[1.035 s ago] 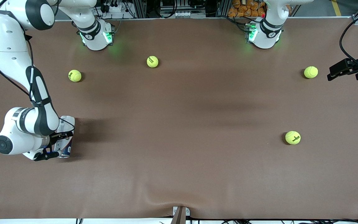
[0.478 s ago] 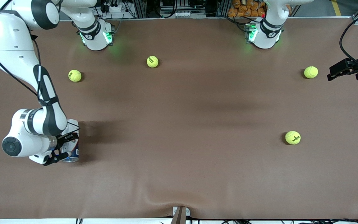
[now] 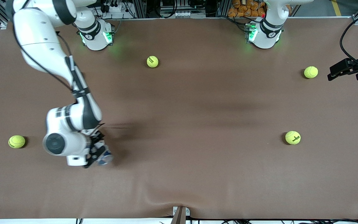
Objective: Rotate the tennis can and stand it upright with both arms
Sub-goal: 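Carry the can to mid-table and lay it down with the right gripper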
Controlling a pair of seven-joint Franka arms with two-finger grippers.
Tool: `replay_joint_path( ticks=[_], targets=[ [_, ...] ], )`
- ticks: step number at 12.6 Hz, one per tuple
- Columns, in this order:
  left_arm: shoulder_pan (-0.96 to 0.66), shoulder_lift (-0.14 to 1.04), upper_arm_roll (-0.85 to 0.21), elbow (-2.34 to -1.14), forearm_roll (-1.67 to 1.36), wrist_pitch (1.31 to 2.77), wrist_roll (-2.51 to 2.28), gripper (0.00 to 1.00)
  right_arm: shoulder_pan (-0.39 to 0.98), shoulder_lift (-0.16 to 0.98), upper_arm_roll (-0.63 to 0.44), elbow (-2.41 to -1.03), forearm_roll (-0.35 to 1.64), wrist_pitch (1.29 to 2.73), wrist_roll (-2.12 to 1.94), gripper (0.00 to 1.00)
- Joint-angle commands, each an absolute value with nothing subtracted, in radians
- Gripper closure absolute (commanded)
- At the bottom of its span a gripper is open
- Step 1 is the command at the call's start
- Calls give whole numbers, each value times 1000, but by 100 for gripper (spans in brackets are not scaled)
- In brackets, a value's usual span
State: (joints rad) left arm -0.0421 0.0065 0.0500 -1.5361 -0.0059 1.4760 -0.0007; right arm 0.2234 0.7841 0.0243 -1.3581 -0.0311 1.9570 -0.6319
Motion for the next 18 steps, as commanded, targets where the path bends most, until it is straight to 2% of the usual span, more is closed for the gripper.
replay_joint_path(
  ticks=[1,5,10,15,16,17,18],
  targets=[
    [-32,-3,49,-1537,-25,1463,26,0,380,741,11,-1347,-61,1942,-644,31],
    [-32,-2,49,-1537,-23,1465,26,0,553,745,15,-1348,-80,1942,-762,29],
    [-32,-3,49,-1537,-25,1465,26,0,784,799,11,-1362,-222,1991,-758,24],
    [-17,-2,49,-1539,-25,1465,31,0,796,848,11,-1362,-242,2040,-759,24],
    [-8,-2,49,-1539,-25,1465,31,0,798,848,11,-1362,-242,2039,-759,15],
    [-6,-2,49,-1539,-25,1463,31,0,799,847,11,-1362,-242,2036,-759,0],
    [-6,-2,49,-1537,-25,1465,29,0,799,847,11,-1362,-242,2033,-761,0]
  ],
)
